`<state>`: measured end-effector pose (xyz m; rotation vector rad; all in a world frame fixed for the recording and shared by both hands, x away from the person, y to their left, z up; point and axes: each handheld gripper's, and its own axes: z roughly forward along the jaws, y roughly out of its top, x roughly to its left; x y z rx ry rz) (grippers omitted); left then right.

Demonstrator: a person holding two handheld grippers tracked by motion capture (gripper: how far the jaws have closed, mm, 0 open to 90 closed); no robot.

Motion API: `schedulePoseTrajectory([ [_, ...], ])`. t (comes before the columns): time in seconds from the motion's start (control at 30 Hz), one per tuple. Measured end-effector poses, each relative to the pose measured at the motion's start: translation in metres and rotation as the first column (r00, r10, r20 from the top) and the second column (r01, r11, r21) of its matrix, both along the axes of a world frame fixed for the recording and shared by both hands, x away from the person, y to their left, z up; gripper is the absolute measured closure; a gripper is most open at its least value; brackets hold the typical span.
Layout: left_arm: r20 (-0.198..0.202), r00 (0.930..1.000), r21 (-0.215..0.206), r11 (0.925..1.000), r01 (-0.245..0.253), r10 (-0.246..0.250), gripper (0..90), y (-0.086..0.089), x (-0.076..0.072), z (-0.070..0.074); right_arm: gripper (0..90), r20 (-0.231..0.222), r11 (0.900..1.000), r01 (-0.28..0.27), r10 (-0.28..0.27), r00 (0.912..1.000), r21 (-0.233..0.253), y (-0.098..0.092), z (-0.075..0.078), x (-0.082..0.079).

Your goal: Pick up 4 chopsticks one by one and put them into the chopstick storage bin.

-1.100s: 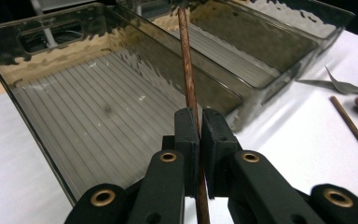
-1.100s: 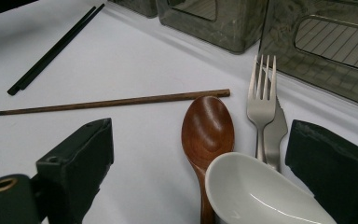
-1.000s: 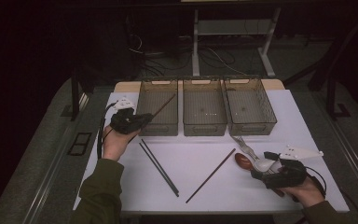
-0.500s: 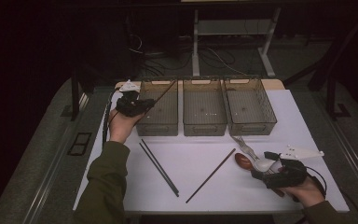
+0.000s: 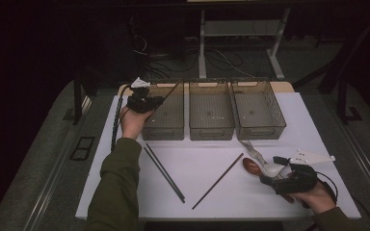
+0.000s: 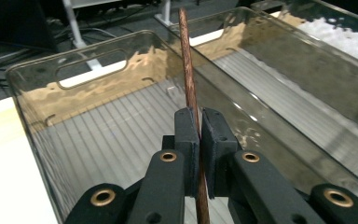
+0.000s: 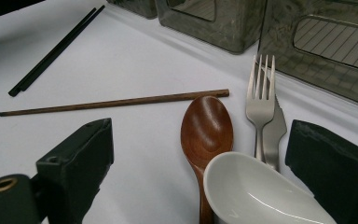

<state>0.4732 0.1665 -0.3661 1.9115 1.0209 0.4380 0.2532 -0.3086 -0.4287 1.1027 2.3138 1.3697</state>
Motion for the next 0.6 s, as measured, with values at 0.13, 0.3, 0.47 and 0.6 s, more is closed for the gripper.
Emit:
schedulePoseTrajectory([
  [0.13,-0.008,0.9998,-0.001,0.9998,-0.018,0.018,84.4,0.002,0.009,-0.001,7.4,0.0,1.0,0.0,0.0,1.0,0.001,0.0,0.0,0.0],
  [0.3,-0.025,0.9988,0.006,0.9991,-0.041,0.041,84.4,-0.001,0.016,-0.007,7.3,-0.003,1.0,-0.002,0.002,1.0,0.002,0.0,0.0,0.0],
  [0.47,-0.053,0.9971,0.02,0.9984,-0.053,0.054,84.3,0.0,0.02,-0.014,7.3,-0.006,1.0,0.001,-0.001,1.0,0.007,-0.001,0.0,0.0],
  [0.6,-0.071,0.9952,0.018,0.9977,-0.066,0.067,83.5,0.001,0.021,-0.016,7.3,-0.006,1.0,0.001,-0.001,1.0,0.007,-0.001,0.0,0.0],
])
